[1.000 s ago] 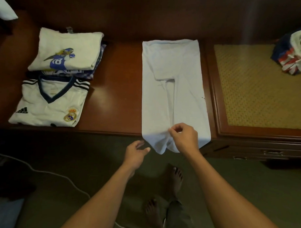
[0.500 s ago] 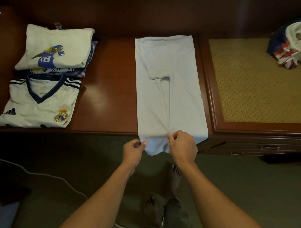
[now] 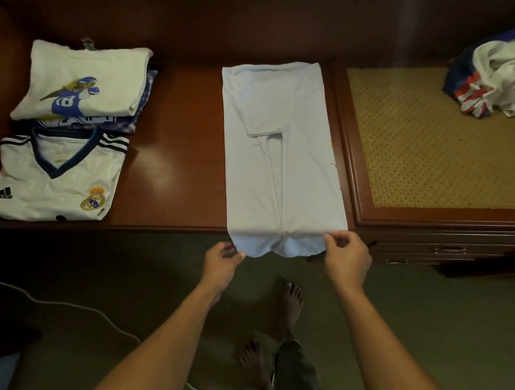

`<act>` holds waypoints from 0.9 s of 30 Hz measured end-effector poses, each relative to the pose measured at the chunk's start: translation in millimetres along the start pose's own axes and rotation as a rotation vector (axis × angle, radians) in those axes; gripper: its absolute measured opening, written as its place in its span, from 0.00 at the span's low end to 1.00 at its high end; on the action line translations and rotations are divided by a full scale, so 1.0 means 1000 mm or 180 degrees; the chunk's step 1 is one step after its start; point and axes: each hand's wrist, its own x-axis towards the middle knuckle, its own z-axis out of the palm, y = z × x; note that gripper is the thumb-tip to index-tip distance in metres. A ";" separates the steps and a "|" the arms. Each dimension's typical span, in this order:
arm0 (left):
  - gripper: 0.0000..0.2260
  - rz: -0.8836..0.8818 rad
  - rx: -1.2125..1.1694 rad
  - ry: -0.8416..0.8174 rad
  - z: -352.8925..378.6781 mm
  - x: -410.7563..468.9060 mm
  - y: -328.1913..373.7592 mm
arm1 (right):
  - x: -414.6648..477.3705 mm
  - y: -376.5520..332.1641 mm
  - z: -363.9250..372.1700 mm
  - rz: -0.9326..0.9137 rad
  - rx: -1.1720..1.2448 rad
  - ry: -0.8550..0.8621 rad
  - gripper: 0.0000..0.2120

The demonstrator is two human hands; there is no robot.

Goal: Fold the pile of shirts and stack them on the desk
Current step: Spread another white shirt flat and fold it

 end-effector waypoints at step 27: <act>0.04 -0.0196 0.0539 -0.0211 -0.013 -0.087 -0.028 | -0.030 0.066 -0.054 0.0820 -0.0304 -0.1857 0.08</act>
